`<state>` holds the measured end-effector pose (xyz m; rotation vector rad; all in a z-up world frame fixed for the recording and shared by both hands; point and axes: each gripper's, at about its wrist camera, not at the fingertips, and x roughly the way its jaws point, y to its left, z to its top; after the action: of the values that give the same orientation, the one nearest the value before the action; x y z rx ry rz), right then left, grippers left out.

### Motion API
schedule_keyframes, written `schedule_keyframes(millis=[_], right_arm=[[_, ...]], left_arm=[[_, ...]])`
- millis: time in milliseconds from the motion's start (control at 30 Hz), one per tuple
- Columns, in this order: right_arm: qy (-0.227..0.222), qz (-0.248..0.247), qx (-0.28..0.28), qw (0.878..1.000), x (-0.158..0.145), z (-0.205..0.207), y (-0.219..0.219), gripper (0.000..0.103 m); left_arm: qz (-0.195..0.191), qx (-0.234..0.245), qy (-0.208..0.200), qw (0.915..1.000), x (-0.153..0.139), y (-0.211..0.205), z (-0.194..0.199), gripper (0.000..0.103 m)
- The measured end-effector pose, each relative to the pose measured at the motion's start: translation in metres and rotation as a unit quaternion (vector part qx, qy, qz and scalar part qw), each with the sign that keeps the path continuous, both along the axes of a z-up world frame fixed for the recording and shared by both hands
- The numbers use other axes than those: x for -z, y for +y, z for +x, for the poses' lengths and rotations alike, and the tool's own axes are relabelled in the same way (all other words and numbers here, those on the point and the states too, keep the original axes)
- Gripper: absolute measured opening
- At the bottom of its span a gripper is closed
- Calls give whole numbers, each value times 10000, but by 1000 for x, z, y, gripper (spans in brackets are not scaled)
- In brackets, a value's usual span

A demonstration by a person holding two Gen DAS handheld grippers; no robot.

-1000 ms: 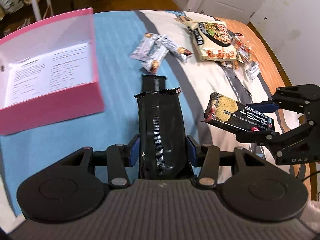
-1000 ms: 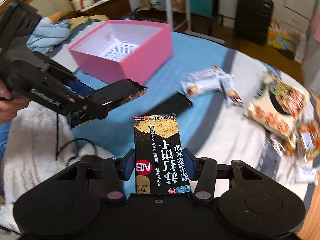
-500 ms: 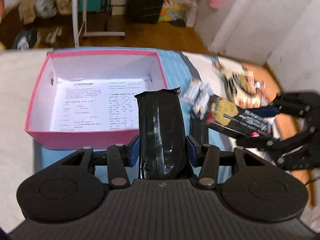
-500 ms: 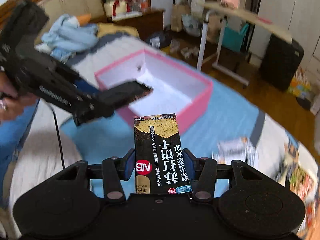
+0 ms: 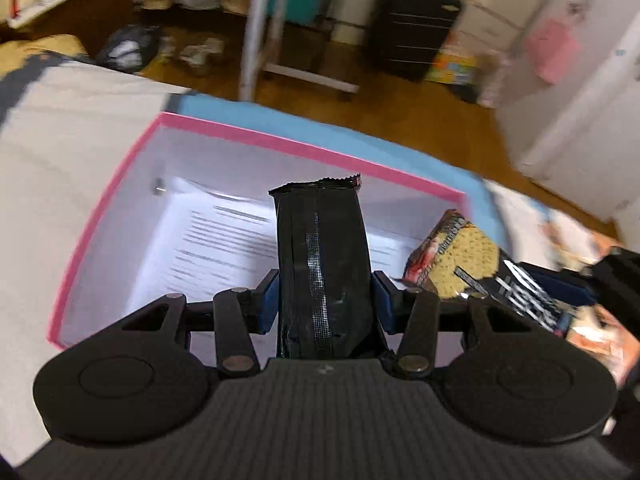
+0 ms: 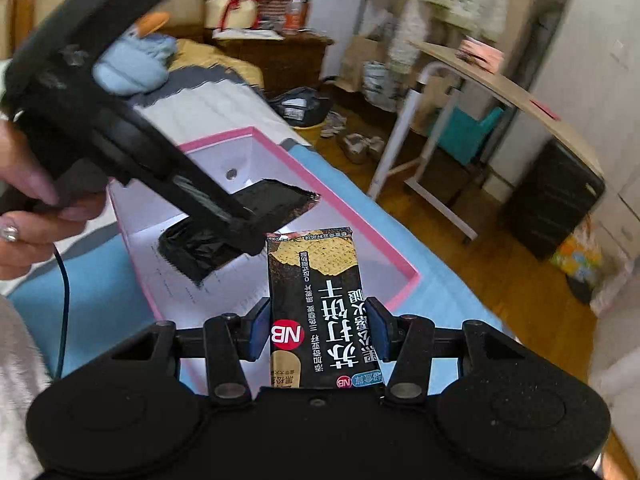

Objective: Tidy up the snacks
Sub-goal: 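Carry the black pack with the left tool while the right tool carries the NB pack to the pink box, then open the left tool over the pink box while the right tool releases the NB pack inside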

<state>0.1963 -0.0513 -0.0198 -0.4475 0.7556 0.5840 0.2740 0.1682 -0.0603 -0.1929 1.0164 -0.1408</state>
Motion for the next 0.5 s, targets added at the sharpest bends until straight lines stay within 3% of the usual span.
schedule_keyframes(millis=[67, 200, 400, 500], right_arm=[[34, 47, -34, 10000, 10, 10, 8, 55], [48, -345, -150, 9993, 37, 29, 25, 55], [-9, -641, -665, 9957, 57, 45, 42, 55], [-31, -918, -842, 9922, 64, 46, 52, 54]], left_arm=[[259, -263, 16, 9993, 10, 4, 10, 47], [582, -618, 122, 9963, 28, 16, 29, 47], [123, -723, 276, 9969, 54, 27, 45, 47], [129, -729, 301, 9968, 63, 27, 48, 47]])
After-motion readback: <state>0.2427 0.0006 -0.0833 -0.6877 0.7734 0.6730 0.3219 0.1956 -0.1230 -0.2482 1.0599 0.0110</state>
